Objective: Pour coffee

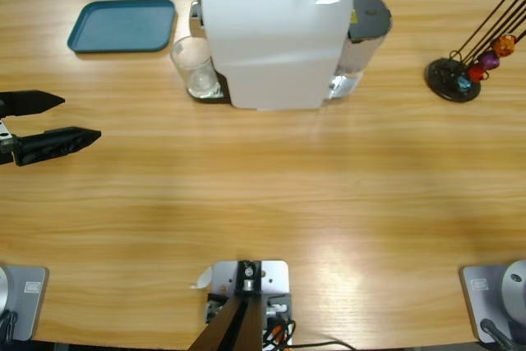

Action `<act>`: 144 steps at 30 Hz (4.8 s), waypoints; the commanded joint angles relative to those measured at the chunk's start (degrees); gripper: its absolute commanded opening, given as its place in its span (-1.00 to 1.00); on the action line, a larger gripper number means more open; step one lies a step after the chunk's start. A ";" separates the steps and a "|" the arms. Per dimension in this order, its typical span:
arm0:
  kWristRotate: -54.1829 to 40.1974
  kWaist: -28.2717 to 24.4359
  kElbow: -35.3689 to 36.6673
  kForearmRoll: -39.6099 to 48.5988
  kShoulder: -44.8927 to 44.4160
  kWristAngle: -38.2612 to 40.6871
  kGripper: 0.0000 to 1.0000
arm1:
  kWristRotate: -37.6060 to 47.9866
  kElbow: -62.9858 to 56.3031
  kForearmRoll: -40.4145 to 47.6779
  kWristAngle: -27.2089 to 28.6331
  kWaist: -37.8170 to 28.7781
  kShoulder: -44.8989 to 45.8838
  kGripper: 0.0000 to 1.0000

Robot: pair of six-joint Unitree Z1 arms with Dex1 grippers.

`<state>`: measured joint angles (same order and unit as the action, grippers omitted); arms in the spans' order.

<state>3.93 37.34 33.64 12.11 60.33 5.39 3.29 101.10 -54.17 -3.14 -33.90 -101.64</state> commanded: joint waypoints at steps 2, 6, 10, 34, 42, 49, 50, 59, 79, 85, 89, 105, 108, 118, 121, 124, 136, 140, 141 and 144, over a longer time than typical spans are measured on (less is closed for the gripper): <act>-0.50 0.46 -2.09 0.63 0.05 0.50 1.00 | -0.06 -4.36 0.54 1.77 -2.80 10.87 1.00; -0.50 0.46 -2.09 0.63 -0.21 0.50 1.00 | 0.07 -4.40 1.28 1.22 -2.84 10.33 1.00; -0.50 0.46 -2.09 0.63 -0.04 0.50 1.00 | 0.14 -3.98 1.61 1.12 -2.84 8.99 1.00; -0.50 0.46 -2.17 0.47 0.28 0.50 1.00 | 0.49 -7.81 0.82 0.99 -3.03 11.12 1.00; -0.50 0.65 -2.26 -0.07 0.98 0.50 1.00 | 3.39 -20.25 5.99 -0.69 -5.47 20.26 1.00; -2.03 0.91 -2.89 -1.11 0.77 -1.17 1.00 | 3.37 -38.73 20.00 -3.87 -5.47 29.50 1.00; -2.07 0.97 -3.25 -1.99 0.68 -1.23 1.00 | 3.16 -41.07 22.71 -3.95 -5.47 30.75 1.00; -8.69 0.99 -4.19 -5.61 3.34 -1.56 1.00 | 2.86 -56.64 37.49 -1.98 -5.47 34.85 1.00; -8.50 0.99 -7.09 -9.56 2.43 -2.56 1.00 | 2.86 -64.62 46.70 -3.10 -7.76 41.11 1.00; -8.38 0.99 -7.27 -9.56 2.27 -2.56 1.00 | 1.93 -64.71 46.35 -2.52 -8.48 41.14 1.00; -8.46 0.99 -7.27 -9.56 2.50 -2.49 1.00 | 0.33 -64.74 45.21 0.24 -10.01 41.88 1.00; -8.18 0.99 -7.71 -9.56 3.04 -2.40 1.00 | 0.73 -65.75 45.29 1.73 -10.22 41.70 1.00; -8.08 0.99 -7.71 -9.56 2.99 -2.40 1.00 | 0.84 -65.76 45.35 1.73 -10.22 41.84 1.00; -7.53 0.99 -7.80 -9.56 2.86 -2.35 1.00 | 0.84 -65.94 45.47 1.64 -10.22 41.88 1.00; -7.32 0.99 -7.80 -9.56 2.95 -2.37 1.00 | 0.84 -65.94 45.47 1.64 -10.22 41.88 1.00; -7.27 0.99 -7.89 -9.56 2.86 -2.35 1.00 | 0.84 -65.94 45.56 1.56 -10.22 41.88 1.00; -6.92 1.51 -7.97 -9.56 2.71 -2.40 1.00 | 0.84 -66.03 45.56 1.73 -10.22 42.23 1.00; -6.92 1.51 -7.97 -9.56 2.69 -2.40 1.00 | 0.84 -66.04 45.56 1.73 -10.22 42.32 1.00; -6.92 1.51 -7.97 -9.56 2.69 -2.40 1.00 | 0.84 -66.08 45.54 1.73 -10.22 42.32 1.00; -6.76 1.60 -8.06 -9.56 2.72 -2.40 1.00 | 0.84 -66.11 45.56 1.73 -10.22 42.32 1.00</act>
<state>-3.81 38.11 27.44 3.14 62.09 3.47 4.24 36.85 -8.10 -2.29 -43.48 -60.37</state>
